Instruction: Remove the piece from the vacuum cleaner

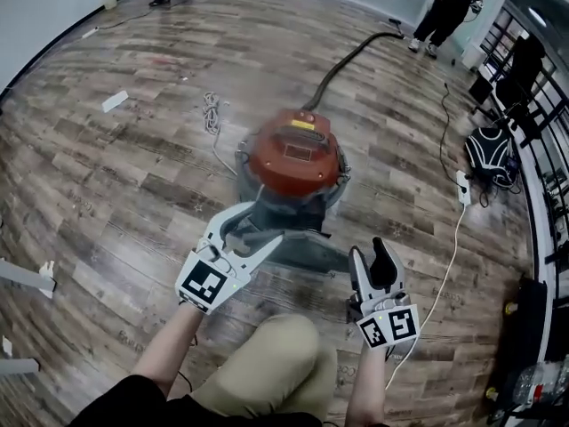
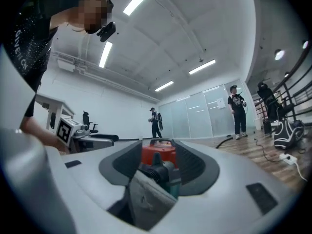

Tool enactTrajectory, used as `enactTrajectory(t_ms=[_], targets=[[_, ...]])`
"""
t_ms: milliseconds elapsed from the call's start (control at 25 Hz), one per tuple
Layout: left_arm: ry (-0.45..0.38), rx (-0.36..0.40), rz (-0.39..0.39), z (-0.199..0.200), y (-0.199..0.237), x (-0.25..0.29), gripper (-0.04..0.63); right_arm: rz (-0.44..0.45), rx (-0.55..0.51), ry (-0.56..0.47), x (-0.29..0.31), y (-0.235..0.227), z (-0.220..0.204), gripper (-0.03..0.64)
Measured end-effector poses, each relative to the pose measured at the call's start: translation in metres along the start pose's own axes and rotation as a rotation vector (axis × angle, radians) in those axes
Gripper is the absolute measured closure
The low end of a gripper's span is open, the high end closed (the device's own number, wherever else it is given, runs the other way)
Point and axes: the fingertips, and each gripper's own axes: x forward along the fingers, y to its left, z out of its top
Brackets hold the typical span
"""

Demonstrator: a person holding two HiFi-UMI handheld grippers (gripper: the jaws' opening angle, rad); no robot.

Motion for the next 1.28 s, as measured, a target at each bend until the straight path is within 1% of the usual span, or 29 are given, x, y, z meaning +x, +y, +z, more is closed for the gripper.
enactTrajectory(t_ms=[40, 80, 120, 200, 280, 360, 440, 480, 520, 560, 600, 680, 800, 920, 1000, 1040, 1080, 1120, 1160, 1240, 1280], targets=[[0.005, -0.012, 0.000, -0.008, 0.004, -0.002, 0.323, 0.008, -0.001, 0.024, -0.003, -0.004, -0.010, 0.391], [0.019, -0.025, -0.005, -0.017, 0.006, -0.004, 0.313, 0.012, 0.008, 0.049, -0.008, -0.009, -0.020, 0.359], [0.038, -0.037, -0.017, -0.026, 0.005, -0.006, 0.311, 0.015, 0.022, 0.075, -0.012, -0.014, -0.031, 0.351], [0.086, -0.060, -0.054, -0.044, -0.001, -0.011, 0.311, 0.027, 0.051, 0.131, -0.020, -0.021, -0.051, 0.347], [0.152, -0.072, -0.086, -0.065, -0.009, -0.015, 0.313, 0.042, 0.061, 0.184, -0.022, -0.023, -0.070, 0.347], [0.225, -0.059, -0.094, -0.084, -0.015, -0.018, 0.313, 0.056, 0.061, 0.218, -0.019, -0.020, -0.080, 0.348], [0.263, -0.043, -0.075, -0.093, -0.019, -0.021, 0.314, 0.066, 0.048, 0.220, -0.015, -0.014, -0.083, 0.362], [0.263, -0.042, -0.058, -0.093, -0.019, -0.022, 0.348, 0.058, 0.029, 0.212, -0.015, -0.011, -0.082, 0.465], [0.257, -0.049, -0.041, -0.092, -0.020, -0.024, 0.467, 0.047, 0.005, 0.207, -0.017, -0.008, -0.081, 0.542], [0.251, -0.057, -0.028, -0.091, -0.021, -0.025, 0.547, 0.038, -0.016, 0.207, -0.019, -0.005, -0.080, 0.571], [0.244, -0.060, -0.019, -0.089, -0.023, -0.026, 0.559, 0.032, -0.029, 0.209, -0.021, -0.001, -0.080, 0.575], [0.216, -0.056, 0.001, -0.082, -0.025, -0.031, 0.566, 0.022, -0.026, 0.195, -0.028, 0.003, -0.077, 0.578], [0.145, -0.106, 0.018, -0.067, -0.025, -0.043, 0.568, 0.010, 0.017, 0.146, -0.048, 0.001, -0.069, 0.580], [0.143, -0.096, 0.015, -0.066, -0.032, -0.048, 0.566, 0.020, -0.010, 0.163, -0.055, 0.008, -0.068, 0.580], [0.125, -0.128, 0.033, -0.068, -0.032, -0.049, 0.565, 0.014, 0.016, 0.144, -0.052, 0.009, -0.065, 0.578], [0.107, -0.158, 0.046, -0.067, -0.030, -0.050, 0.552, 0.009, 0.041, 0.124, -0.050, 0.009, -0.062, 0.540], [0.081, -0.184, 0.060, -0.063, -0.028, -0.051, 0.474, 0.008, 0.063, 0.106, -0.049, 0.010, -0.058, 0.420], [0.050, -0.200, 0.074, -0.058, -0.026, -0.054, 0.401, 0.008, 0.073, 0.094, -0.048, 0.011, -0.055, 0.365], [0.026, -0.204, 0.088, -0.053, -0.024, -0.057, 0.397, 0.010, 0.065, 0.089, -0.047, 0.013, -0.053, 0.364], [0.030, -0.173, 0.105, -0.050, -0.023, -0.064, 0.400, 0.018, 0.017, 0.100, -0.047, 0.019, -0.052, 0.375], [0.047, -0.147, 0.110, -0.051, -0.025, -0.068, 0.482, 0.028, 0.002, 0.107, -0.047, 0.023, -0.053, 0.439]])
